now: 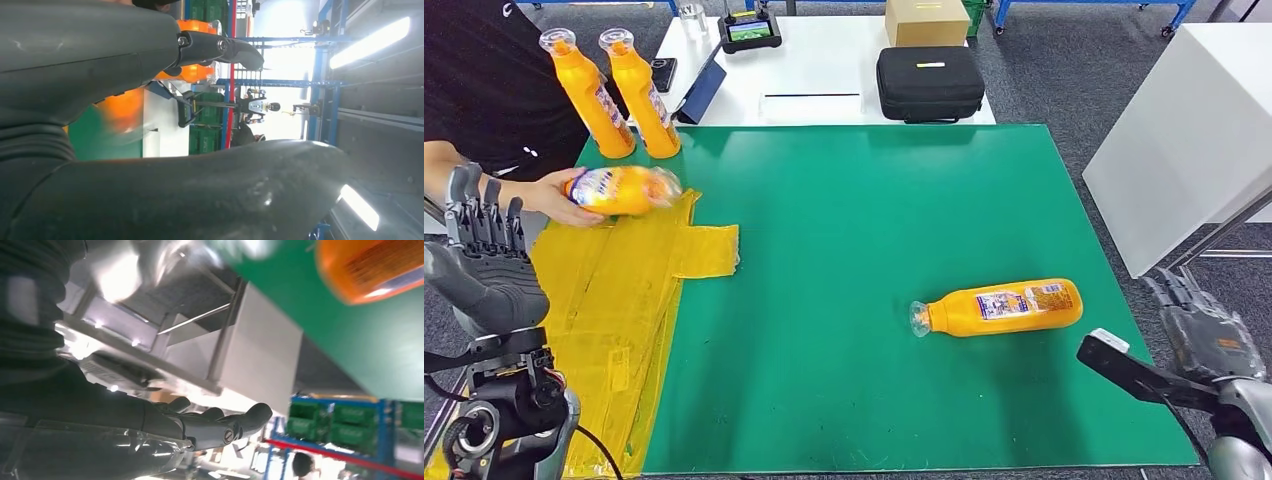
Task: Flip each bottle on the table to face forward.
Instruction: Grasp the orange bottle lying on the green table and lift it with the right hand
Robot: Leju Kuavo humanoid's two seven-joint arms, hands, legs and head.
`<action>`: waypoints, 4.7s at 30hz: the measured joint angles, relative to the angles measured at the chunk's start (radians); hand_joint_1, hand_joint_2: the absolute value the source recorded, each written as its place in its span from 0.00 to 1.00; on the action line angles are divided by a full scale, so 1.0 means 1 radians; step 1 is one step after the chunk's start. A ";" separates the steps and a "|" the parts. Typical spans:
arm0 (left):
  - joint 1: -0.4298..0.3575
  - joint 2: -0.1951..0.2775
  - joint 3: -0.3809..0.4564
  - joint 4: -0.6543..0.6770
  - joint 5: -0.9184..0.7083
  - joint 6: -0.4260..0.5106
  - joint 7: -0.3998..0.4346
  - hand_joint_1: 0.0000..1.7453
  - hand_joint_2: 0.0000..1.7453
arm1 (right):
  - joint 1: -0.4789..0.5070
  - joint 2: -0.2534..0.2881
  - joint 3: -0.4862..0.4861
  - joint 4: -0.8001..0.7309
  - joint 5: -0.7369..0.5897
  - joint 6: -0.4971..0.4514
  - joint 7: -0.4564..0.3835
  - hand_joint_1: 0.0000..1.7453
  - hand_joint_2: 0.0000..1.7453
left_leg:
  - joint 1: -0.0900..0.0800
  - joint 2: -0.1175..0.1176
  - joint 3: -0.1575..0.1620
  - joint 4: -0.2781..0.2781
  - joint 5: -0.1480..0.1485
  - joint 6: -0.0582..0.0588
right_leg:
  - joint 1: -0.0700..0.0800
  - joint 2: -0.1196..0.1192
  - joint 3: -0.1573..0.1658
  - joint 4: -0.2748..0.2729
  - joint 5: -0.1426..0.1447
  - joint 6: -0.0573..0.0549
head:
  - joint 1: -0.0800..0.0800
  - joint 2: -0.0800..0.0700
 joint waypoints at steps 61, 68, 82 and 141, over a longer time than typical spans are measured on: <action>0.026 0.002 0.032 0.026 0.095 0.054 -0.048 0.00 0.00 | -0.471 0.024 0.579 0.667 0.054 -0.025 -0.015 0.73 1.00 | 0.000 -0.001 0.003 0.000 0.000 0.000 | 0.000 0.000 0.003 0.000 0.000 0.000 | 0.000 0.000; 0.044 0.010 0.038 0.019 0.118 0.064 -0.062 0.00 0.00 | -0.509 0.034 0.640 0.754 0.045 -0.012 -0.055 1.00 1.00 | 0.000 -0.001 0.009 0.000 -0.001 0.000 | 0.000 0.000 0.009 0.000 -0.001 0.000 | 0.000 0.000; 0.060 0.010 0.043 0.013 0.127 0.062 -0.068 0.00 0.00 | -0.557 0.043 0.700 0.814 0.001 0.021 -0.070 1.00 1.00 | 0.001 0.000 0.020 0.000 -0.001 -0.001 | 0.001 0.000 0.019 -0.001 -0.001 0.000 | 0.000 0.000; -0.067 -0.057 -0.462 0.002 0.108 -0.195 0.077 0.00 1.00 | -0.593 0.343 0.575 0.315 -1.153 0.131 -0.097 1.00 1.00 | 0.001 0.001 0.005 0.000 0.000 -0.001 | 0.000 0.003 0.006 0.000 0.001 0.000 | -0.001 0.000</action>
